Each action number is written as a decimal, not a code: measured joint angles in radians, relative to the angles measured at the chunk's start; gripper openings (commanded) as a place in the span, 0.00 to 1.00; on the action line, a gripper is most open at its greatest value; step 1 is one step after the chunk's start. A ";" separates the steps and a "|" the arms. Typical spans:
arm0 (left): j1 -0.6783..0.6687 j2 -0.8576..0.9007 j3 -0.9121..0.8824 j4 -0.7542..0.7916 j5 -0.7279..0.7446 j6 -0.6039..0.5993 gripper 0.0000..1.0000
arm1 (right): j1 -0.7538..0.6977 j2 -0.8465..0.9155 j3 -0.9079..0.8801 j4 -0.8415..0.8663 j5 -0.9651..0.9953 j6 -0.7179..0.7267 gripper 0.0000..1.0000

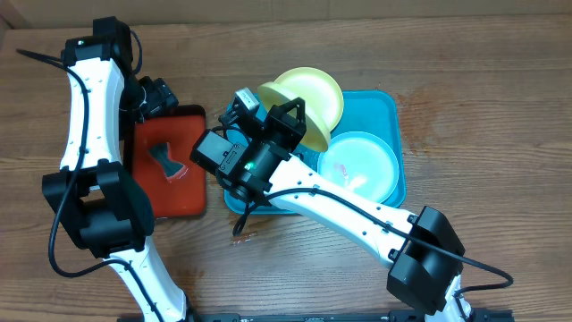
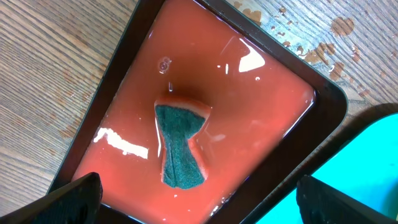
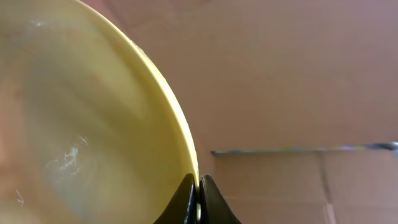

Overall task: Clean dirty plates on tray and stack at the side
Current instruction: 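Lift the back yellow plate with the right gripper, set it right of tray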

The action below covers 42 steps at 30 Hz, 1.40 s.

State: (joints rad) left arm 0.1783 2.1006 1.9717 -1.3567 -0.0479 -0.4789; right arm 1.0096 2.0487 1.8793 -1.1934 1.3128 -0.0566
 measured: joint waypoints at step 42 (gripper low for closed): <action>0.000 0.000 0.000 0.002 0.000 0.000 1.00 | -1.178 0.000 -0.063 0.079 -1.667 0.053 0.04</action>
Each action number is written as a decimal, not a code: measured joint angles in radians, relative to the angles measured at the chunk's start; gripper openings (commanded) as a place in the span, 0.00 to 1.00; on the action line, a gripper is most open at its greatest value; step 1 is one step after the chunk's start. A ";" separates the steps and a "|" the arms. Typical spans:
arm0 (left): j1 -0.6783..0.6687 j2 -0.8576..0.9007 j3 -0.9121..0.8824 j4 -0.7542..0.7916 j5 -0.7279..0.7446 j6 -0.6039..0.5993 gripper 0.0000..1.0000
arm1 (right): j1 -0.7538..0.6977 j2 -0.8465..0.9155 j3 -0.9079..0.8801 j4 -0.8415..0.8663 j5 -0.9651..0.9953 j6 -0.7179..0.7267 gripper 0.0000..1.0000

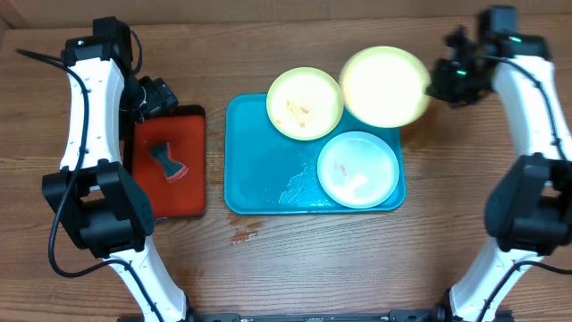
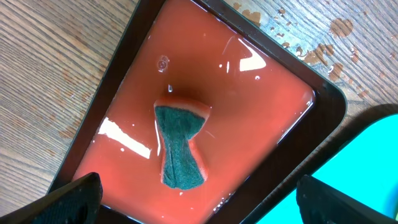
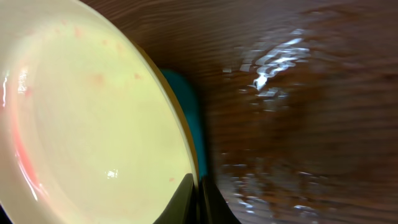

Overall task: Clean dirty plates on tray and stack at the side
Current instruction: 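Lift the back yellow plate with the right gripper, set it right of tray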

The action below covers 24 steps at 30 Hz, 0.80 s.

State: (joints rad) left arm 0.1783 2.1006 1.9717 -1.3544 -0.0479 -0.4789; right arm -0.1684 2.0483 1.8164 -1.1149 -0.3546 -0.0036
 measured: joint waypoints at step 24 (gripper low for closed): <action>0.000 0.000 0.000 0.000 0.000 0.000 1.00 | -0.279 -0.002 -0.369 0.255 0.184 0.162 0.61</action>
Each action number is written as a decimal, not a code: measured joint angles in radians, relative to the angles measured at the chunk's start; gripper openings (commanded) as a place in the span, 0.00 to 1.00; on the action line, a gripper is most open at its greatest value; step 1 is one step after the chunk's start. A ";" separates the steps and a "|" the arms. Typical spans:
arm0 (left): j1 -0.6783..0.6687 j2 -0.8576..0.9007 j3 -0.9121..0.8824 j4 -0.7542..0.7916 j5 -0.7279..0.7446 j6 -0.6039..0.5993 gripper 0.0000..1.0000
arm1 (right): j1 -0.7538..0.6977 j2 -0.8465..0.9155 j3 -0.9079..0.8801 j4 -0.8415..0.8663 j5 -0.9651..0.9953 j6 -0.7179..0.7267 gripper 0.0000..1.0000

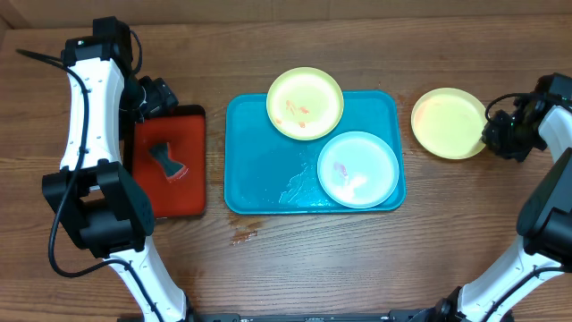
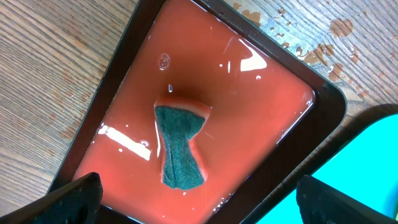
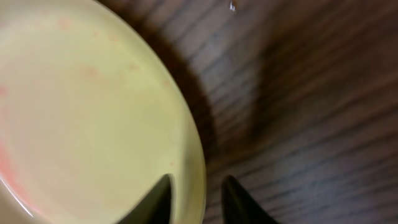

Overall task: Clean dirty plates on tray and stack at the side
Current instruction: 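Lift the back yellow plate with the right gripper, set it right of tray, then move the right gripper back and grip the rim of the front-left yellow plate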

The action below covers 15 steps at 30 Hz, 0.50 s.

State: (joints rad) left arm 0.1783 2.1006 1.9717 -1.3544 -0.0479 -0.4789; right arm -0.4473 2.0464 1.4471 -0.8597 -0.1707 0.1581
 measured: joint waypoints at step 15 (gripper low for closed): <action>0.000 0.000 0.000 0.000 0.000 0.000 1.00 | 0.247 -0.220 0.272 0.066 -0.320 -0.024 0.91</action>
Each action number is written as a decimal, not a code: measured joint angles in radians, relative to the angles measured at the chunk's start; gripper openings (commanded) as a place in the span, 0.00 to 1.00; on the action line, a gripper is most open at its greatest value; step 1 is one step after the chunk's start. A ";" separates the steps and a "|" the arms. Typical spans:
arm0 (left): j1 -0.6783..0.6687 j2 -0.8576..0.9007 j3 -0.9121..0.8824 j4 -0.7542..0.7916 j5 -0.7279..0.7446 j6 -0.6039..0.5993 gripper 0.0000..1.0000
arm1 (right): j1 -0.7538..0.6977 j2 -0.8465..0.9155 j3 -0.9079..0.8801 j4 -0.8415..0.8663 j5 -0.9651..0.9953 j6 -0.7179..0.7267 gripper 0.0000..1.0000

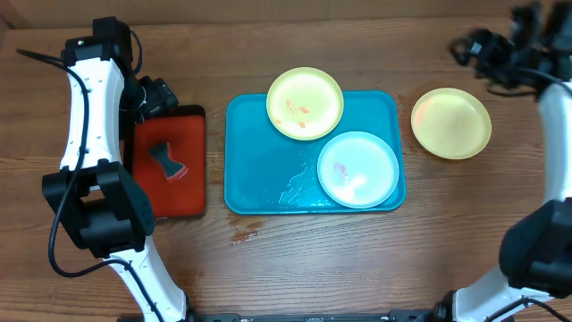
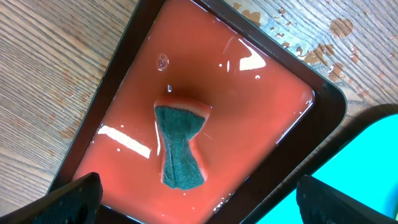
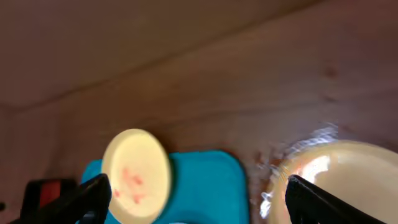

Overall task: Clean dirty plates on tray and stack at the side
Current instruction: 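Move the right gripper back and grip the rim of the front-left yellow plate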

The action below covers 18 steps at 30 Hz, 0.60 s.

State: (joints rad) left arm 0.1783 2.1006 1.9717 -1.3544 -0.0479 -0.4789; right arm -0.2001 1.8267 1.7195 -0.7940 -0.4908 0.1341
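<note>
A teal tray [image 1: 259,161] holds a yellow plate with red stains [image 1: 305,103] at its far edge and a light blue plate with red smears [image 1: 358,169] at its right. A clean yellow plate [image 1: 450,122] lies alone on the table right of the tray. High at the back right corner, my right gripper [image 1: 466,49] is open and empty; its wrist view shows the stained plate [image 3: 135,176] and the clean plate [image 3: 336,180]. My left gripper [image 2: 193,214] is open over the red basin [image 2: 249,93], above the green sponge [image 2: 179,146].
The red basin [image 1: 170,161] of water stands left of the tray, with the sponge [image 1: 164,161] lying in it. Water drops and a small stain [image 1: 243,237] mark the wooden table near the tray's front left corner.
My right gripper was open at the right rim of the clean yellow plate on the table. Now it is raised at the back right corner, clear of the plate. The left arm is unchanged.
First my right gripper held a yellow plate by its rim over the tray's left part. Then it held that plate in the air beyond the tray's right end. Later the plate lay on the table with the gripper open beside it. Now the gripper is away.
</note>
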 measured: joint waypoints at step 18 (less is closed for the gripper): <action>0.000 0.000 0.000 0.054 0.012 0.000 1.00 | 0.497 0.337 -0.012 0.179 0.410 -0.005 0.76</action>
State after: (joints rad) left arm 0.1783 2.1006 1.9717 -1.3003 -0.0357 -0.4789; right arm 0.2966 2.1639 1.7073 -0.6151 -0.0807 0.1291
